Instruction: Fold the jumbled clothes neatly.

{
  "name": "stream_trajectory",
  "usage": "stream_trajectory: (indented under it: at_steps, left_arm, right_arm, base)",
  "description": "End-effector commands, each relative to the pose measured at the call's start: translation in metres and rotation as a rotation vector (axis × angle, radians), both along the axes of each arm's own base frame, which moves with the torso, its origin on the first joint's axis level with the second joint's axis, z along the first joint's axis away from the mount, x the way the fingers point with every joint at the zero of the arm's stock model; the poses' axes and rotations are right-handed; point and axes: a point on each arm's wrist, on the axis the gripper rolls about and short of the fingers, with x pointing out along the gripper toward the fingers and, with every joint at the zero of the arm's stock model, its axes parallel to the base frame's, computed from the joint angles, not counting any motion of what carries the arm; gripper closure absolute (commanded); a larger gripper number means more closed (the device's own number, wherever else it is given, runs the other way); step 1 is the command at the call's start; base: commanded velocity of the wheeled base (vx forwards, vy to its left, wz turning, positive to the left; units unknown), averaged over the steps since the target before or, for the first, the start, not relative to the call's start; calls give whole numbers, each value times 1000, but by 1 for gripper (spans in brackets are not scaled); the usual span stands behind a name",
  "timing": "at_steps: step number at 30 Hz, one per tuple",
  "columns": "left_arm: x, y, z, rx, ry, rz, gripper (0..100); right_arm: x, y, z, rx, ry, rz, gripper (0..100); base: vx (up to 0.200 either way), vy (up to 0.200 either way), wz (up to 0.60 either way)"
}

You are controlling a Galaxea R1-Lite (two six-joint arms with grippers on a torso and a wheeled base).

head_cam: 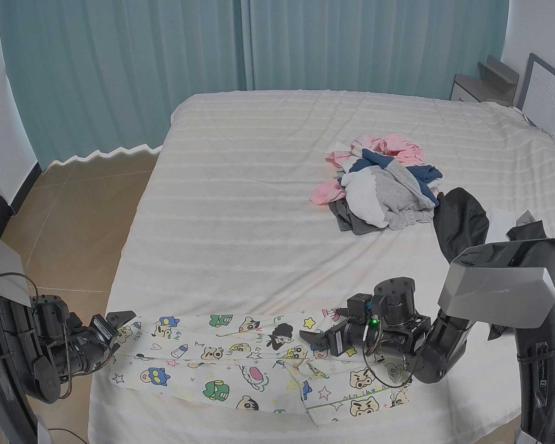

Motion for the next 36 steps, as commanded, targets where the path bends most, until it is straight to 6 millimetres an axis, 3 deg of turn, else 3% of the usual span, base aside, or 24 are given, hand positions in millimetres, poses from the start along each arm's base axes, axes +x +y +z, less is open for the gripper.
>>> stream_trajectory:
  at_steps: [1,16,17,36]
  left_arm:
    - [1,0,-1,0,-5,1,0]
    - [1,0,-2,0,1,0,0]
    - [1,0,-2,0,-1,0,0]
    - [1,0,-2,0,1,1,0]
  right_arm:
    - [-3,3,-18,-22,31,10,0]
    - [5,9,-24,-11,-10,-22,0]
    - [5,8,-22,-5,-17,-24,100]
    - [8,18,-11,58,-111,-18,100]
  base:
    - [0,0,0]
    - [0,0,0]
    - [0,0,0]
    - [0,0,0]
